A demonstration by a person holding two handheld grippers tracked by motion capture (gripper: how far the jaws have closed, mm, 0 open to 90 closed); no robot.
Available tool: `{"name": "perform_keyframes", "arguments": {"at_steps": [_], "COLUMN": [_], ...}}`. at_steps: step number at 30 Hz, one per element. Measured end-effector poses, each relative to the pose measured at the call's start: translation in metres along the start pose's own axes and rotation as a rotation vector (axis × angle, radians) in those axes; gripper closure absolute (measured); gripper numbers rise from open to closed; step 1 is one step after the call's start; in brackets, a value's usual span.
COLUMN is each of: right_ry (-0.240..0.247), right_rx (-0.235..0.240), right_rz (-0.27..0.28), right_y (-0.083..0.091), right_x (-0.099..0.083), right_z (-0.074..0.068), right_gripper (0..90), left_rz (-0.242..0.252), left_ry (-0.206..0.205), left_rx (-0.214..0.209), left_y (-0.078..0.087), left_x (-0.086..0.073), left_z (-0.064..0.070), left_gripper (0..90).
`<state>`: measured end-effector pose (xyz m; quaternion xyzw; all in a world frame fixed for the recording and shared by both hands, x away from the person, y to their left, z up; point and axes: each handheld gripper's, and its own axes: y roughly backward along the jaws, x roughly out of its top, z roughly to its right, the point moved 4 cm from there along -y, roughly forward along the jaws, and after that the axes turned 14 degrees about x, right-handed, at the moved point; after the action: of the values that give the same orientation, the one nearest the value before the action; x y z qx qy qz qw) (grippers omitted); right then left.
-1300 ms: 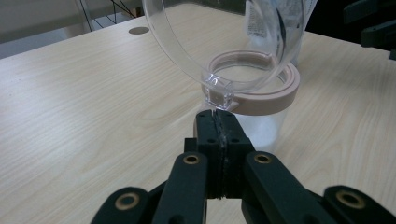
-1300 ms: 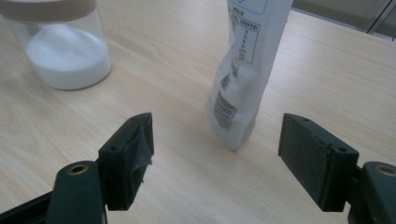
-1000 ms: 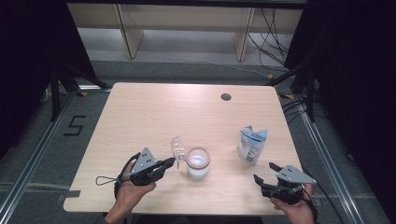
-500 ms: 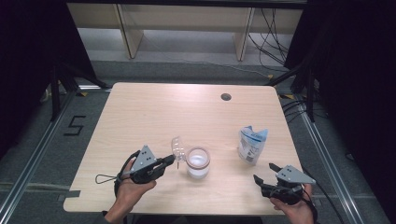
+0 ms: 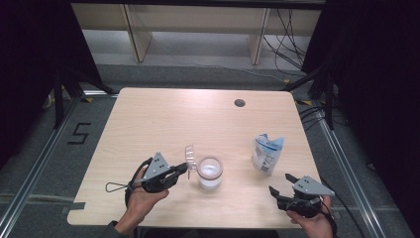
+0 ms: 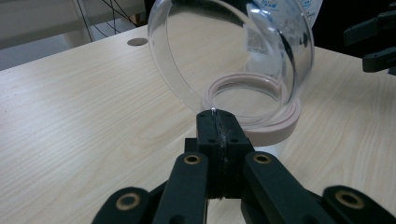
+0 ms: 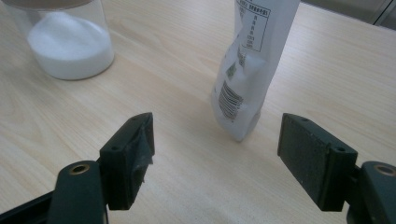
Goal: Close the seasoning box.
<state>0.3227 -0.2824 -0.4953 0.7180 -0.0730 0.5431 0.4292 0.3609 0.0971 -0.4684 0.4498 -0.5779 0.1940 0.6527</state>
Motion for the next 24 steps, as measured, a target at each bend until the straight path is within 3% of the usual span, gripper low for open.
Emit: {"name": "perform_keyframes", "arguments": {"at_steps": [13, 14, 24], "right_ry": [0.017, -0.006, 0.003], "right_rx": [0.002, 0.015, 0.01], "right_rz": [0.007, -0.002, -0.008], "right_y": [-0.0014, -0.0014, -0.0012], "right_x": [0.0004, -0.0002, -0.0005], "right_z": [0.0004, -0.0014, -0.001], "right_gripper": [28.4, 28.4, 28.5], "left_rz": [0.001, 0.004, 0.009], "left_ry": [-0.01, -0.011, -0.015], "left_rx": [-0.005, -0.01, -0.012], "left_y": [-0.0047, -0.0056, -0.0052], "left_x": [0.0042, 0.004, 0.0062], "left_z": [0.0041, 0.0042, 0.0062], "left_gripper": [88.1, 88.1, 87.5]}}
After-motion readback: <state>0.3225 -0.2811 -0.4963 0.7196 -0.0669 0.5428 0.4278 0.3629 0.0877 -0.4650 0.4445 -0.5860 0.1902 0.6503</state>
